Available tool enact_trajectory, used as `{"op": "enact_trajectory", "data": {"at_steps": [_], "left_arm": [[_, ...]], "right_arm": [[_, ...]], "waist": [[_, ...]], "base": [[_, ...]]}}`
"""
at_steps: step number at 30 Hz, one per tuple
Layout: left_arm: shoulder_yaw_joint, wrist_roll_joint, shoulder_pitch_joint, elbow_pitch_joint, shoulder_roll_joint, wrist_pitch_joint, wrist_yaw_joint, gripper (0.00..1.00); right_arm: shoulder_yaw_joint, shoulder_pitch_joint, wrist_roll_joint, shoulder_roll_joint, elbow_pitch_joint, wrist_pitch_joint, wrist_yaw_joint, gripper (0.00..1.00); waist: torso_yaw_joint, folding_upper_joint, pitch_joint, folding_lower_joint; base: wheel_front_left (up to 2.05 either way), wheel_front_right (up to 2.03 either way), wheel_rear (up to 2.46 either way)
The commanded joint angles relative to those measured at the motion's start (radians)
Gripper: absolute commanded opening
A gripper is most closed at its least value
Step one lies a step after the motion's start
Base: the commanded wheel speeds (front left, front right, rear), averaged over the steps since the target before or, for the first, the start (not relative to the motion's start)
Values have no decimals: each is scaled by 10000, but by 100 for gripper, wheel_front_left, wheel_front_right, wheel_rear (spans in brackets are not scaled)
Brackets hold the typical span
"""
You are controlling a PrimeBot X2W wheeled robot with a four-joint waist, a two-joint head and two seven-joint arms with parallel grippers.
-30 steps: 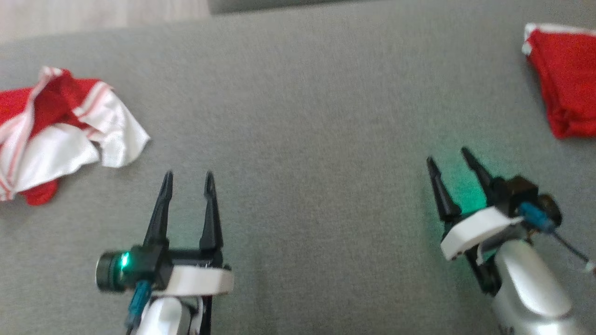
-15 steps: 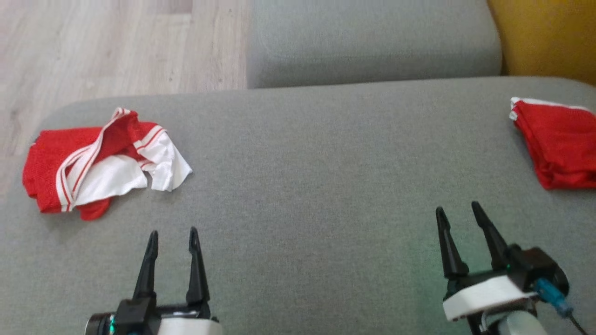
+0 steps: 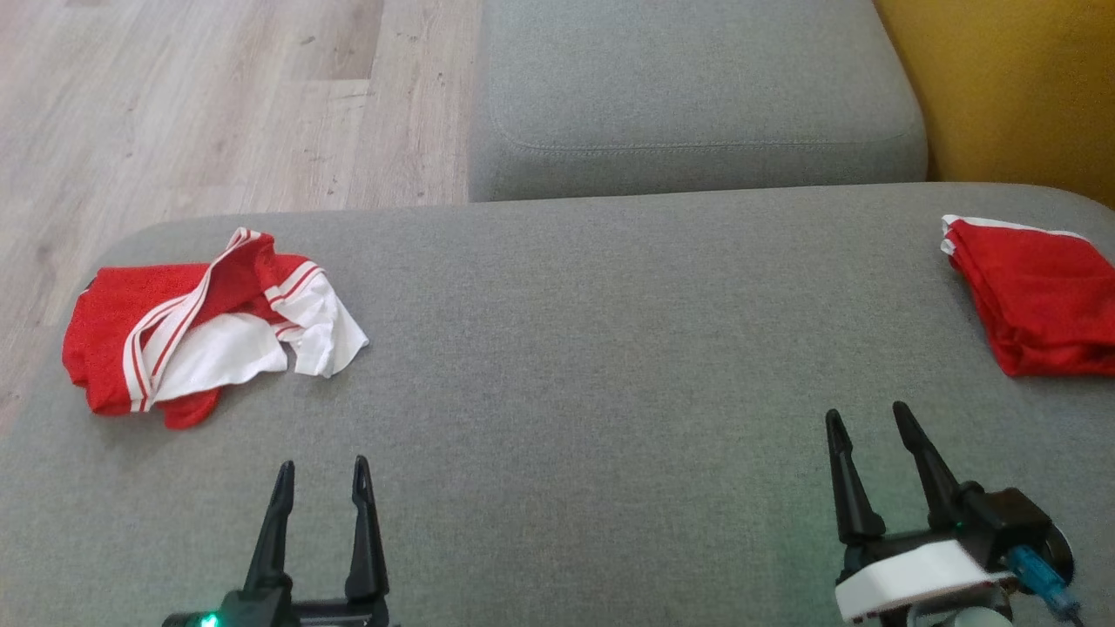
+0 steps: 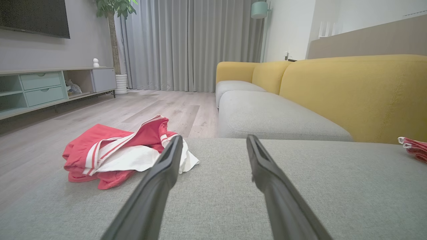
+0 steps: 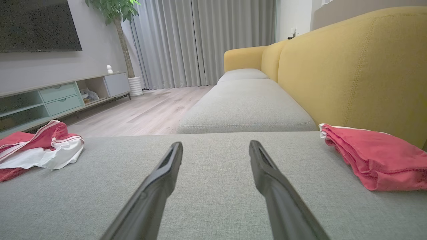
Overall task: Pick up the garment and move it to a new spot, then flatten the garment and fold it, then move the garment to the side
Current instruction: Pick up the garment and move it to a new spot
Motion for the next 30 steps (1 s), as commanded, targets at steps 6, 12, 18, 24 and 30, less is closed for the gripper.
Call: {"op": "enact_trajectory", "data": {"at_steps": [6,12,18,24,30], "left_arm": [[390,190,-281,-279,-24,-51,-63,100],[402,258,-288,-210,-24,-51,-80,100],[408,251,-301,-211,-24,-51,-54,100],[475,268,-293,-191,-24,-51,-29,100],[417,258,-362,32,-24,-51,-38,100]], "right_arm": [[178,-210,10,-3,-121,-108,-7,100],[261,-169,100,-1,-32,-108,-7,100],[339,-226,118,0,-2,-108,-7,100],[372,-261,74,0,-30,-108,-7,100],[328,-222,44,0,-56,-108,-7,100]], "waist": [[-22,-1,-27,0],[-50,-1,10,0],[-130,-1,64,0],[-193,-1,112,0],[44,-1,175,0]], "base": [[0,0,0],[0,0,0],[0,0,0],[0,0,0],[0,0,0]]}}
